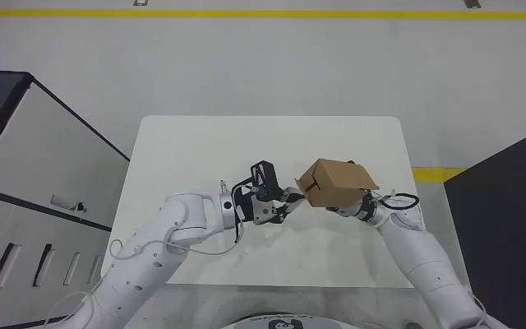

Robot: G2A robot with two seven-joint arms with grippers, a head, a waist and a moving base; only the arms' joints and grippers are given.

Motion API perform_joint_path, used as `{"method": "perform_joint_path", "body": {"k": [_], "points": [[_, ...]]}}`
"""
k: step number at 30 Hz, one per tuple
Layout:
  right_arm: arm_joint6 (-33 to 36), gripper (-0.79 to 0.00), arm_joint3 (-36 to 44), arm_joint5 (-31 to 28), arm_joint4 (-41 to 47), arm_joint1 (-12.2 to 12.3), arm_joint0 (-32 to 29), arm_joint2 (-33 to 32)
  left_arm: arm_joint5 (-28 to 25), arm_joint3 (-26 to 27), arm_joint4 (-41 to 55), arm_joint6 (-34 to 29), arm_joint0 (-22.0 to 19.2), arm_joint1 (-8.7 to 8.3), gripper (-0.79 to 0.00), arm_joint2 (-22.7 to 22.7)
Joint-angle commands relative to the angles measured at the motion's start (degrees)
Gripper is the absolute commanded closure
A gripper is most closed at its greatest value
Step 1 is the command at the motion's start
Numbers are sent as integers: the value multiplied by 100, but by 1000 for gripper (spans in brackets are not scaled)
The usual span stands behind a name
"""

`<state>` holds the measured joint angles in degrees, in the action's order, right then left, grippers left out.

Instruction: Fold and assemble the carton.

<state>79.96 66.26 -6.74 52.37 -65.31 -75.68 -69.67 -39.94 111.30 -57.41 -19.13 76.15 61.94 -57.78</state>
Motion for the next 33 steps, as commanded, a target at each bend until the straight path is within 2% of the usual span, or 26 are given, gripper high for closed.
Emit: {"method": "perform_joint_path", "body": {"k": [1, 10, 17, 33], "points": [[55, 0, 0, -10, -1, -4, 11, 15, -18, 17, -15, -8, -17, 1, 0, 23], [468, 0, -34, -121, 141, -24, 62, 53, -104, 112, -72, 37, -116, 18, 0, 153], [804, 0, -203, -137, 317, -55, 150, 113, -124, 126, -142, 350, -150, 31, 0, 162], [804, 0, -200, -241, 382, -50, 204, 294, -218, 104, -336, 504, -253, 57, 0, 315]]}}
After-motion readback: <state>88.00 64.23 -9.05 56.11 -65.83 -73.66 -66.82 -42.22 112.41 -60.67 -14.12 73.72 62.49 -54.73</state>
